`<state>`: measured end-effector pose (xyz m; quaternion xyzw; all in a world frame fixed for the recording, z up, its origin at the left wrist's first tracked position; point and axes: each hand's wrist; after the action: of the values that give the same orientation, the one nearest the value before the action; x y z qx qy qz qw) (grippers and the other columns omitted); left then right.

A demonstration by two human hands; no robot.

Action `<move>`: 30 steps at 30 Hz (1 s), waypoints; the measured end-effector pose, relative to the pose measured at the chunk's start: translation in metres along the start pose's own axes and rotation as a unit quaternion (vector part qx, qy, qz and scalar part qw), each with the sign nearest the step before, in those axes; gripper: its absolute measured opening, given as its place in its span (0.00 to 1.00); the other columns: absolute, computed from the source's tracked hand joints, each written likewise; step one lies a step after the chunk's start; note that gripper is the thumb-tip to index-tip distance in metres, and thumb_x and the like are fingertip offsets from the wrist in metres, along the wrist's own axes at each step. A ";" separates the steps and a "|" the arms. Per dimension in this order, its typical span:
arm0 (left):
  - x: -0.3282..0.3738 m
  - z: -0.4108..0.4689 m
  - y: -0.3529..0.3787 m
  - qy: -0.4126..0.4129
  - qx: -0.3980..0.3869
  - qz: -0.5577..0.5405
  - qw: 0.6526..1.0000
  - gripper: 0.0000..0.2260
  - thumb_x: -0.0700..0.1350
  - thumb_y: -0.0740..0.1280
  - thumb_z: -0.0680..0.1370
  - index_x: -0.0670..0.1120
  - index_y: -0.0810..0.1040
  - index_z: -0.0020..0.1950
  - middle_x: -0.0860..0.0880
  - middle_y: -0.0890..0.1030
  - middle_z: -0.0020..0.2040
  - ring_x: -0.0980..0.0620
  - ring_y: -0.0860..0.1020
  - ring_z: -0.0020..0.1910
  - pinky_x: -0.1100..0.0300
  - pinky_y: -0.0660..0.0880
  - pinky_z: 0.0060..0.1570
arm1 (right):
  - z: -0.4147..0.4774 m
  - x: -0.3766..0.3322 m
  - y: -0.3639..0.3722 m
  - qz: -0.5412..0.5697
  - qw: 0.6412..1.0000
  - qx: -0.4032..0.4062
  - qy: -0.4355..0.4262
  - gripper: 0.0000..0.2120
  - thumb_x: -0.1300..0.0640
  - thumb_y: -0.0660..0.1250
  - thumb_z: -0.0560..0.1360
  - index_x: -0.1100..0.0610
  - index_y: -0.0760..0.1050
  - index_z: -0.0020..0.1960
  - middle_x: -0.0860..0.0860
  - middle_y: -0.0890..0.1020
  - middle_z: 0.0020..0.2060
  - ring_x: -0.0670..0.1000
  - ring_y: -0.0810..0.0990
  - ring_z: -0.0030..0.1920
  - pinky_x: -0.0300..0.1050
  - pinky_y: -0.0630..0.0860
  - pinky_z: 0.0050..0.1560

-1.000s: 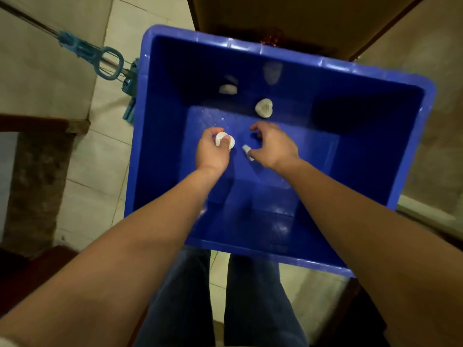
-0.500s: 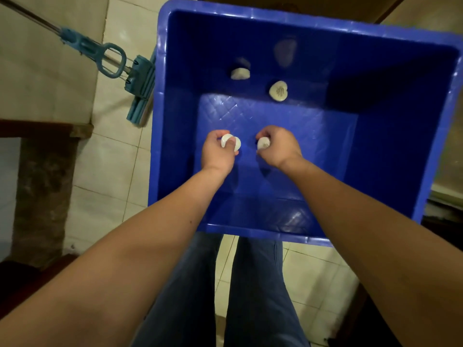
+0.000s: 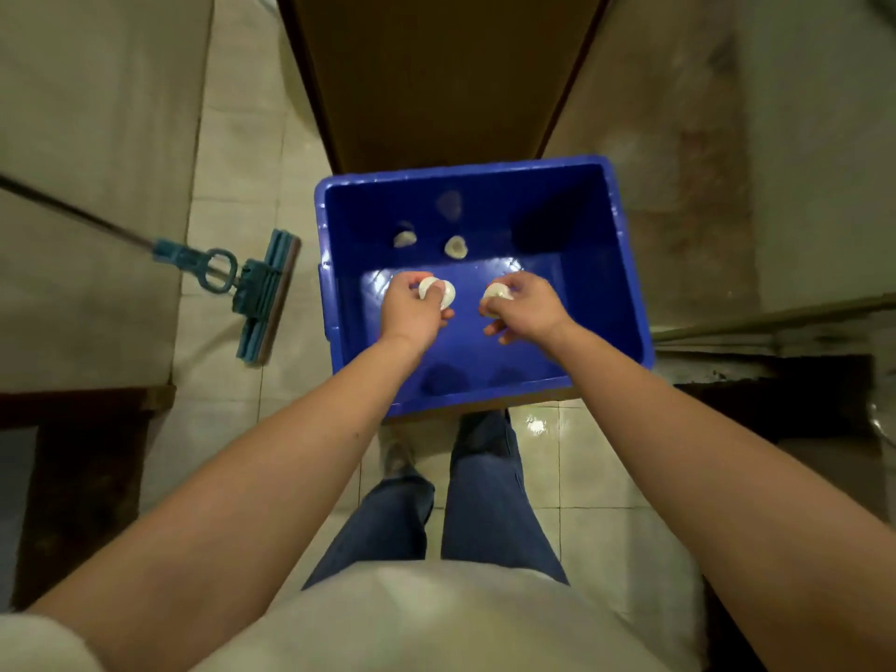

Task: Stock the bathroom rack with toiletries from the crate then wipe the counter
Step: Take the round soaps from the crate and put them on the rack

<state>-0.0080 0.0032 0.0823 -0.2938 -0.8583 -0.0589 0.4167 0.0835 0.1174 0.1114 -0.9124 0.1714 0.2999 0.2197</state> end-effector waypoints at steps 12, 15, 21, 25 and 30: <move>0.057 -0.114 0.056 0.103 -0.161 0.059 0.980 0.07 0.41 0.62 0.81 0.42 0.71 0.58 0.46 0.77 0.50 0.52 0.82 0.34 0.63 0.78 0.31 | -0.164 0.010 -0.092 0.142 0.984 0.106 0.019 0.03 0.64 0.60 0.74 0.57 0.72 0.44 0.54 0.78 0.34 0.48 0.70 0.24 0.36 0.64 0.23; 0.061 -0.142 0.088 0.125 -0.202 0.092 0.967 0.07 0.42 0.63 0.81 0.42 0.72 0.58 0.43 0.79 0.52 0.51 0.82 0.35 0.62 0.78 0.31 | -0.194 0.032 -0.118 0.227 0.964 0.134 0.020 0.07 0.67 0.59 0.76 0.58 0.73 0.45 0.54 0.77 0.35 0.50 0.79 0.29 0.37 0.72 0.24; 0.060 -0.203 0.157 0.137 -0.280 0.117 0.943 0.09 0.42 0.64 0.81 0.41 0.71 0.58 0.40 0.79 0.54 0.48 0.84 0.36 0.57 0.81 0.34 | -0.246 0.084 -0.173 0.370 0.904 0.207 0.056 0.06 0.64 0.56 0.74 0.57 0.70 0.45 0.53 0.68 0.34 0.50 0.67 0.29 0.36 0.64 0.24; 0.055 -0.246 0.205 0.140 -0.322 0.118 0.929 0.07 0.42 0.64 0.80 0.44 0.71 0.57 0.41 0.79 0.54 0.48 0.84 0.36 0.58 0.81 0.34 | -0.288 0.117 -0.212 0.448 0.871 0.196 0.041 0.09 0.62 0.52 0.74 0.60 0.66 0.51 0.57 0.67 0.37 0.54 0.69 0.31 0.43 0.66 0.32; 0.044 -0.294 0.265 0.160 -0.349 0.131 0.914 0.05 0.41 0.63 0.81 0.45 0.71 0.56 0.42 0.79 0.54 0.50 0.83 0.35 0.59 0.80 0.33 | -0.325 0.162 -0.263 0.485 0.843 0.231 0.026 0.11 0.69 0.49 0.72 0.60 0.68 0.47 0.57 0.69 0.40 0.53 0.71 0.33 0.44 0.69 0.31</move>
<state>0.3177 0.1387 0.2671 -0.5173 -0.6582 -0.3460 0.4236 0.4771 0.1460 0.3239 -0.6433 0.6621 0.2957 0.2457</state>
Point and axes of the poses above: each hand's wrist, its own z-axis towards the middle knuckle, its own y-axis out of the palm, x = y × z
